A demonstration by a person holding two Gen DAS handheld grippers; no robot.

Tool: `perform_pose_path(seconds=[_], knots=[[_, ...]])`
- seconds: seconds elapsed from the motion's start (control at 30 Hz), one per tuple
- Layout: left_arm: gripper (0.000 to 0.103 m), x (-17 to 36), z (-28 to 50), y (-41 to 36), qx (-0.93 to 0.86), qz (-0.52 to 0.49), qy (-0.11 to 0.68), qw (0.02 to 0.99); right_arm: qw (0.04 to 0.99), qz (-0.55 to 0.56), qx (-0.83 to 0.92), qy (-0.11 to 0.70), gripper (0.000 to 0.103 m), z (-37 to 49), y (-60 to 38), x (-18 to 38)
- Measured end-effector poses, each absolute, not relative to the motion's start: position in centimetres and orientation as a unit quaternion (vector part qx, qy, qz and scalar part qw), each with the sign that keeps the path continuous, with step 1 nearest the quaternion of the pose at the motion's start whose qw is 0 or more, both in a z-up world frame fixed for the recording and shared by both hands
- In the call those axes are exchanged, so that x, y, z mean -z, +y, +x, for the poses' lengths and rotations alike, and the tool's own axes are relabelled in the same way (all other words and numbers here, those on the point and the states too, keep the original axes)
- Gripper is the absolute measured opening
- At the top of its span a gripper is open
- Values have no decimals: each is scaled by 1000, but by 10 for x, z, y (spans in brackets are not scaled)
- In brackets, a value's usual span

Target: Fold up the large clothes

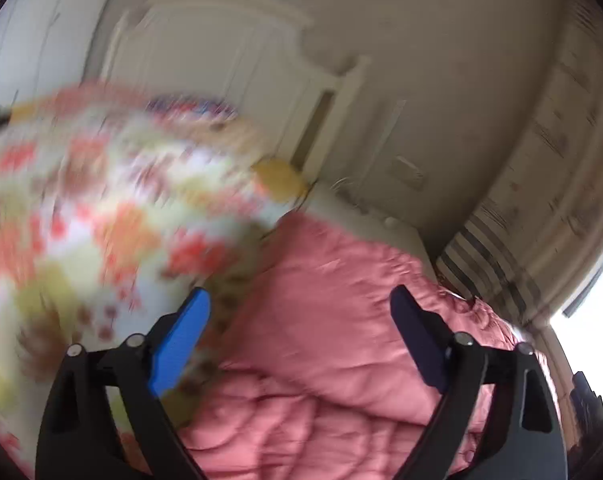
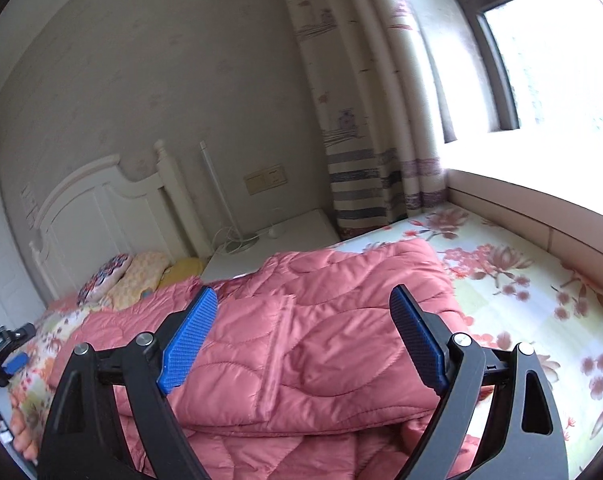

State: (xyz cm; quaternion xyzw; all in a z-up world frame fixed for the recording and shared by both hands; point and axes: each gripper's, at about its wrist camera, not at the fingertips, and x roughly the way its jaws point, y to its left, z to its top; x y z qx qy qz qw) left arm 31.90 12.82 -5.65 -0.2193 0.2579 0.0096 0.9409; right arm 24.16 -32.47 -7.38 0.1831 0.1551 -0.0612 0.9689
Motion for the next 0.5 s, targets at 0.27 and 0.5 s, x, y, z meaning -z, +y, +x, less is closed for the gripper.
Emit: perform_pose_path(seconds=[0.27,0.5], knots=[[86,75,322,120,19,-188,285,940,939,116,11,324,73,288,-279,94],[87,76,324,105,32,-180,294,938,955,1,-8,296,73,290,-224,56]])
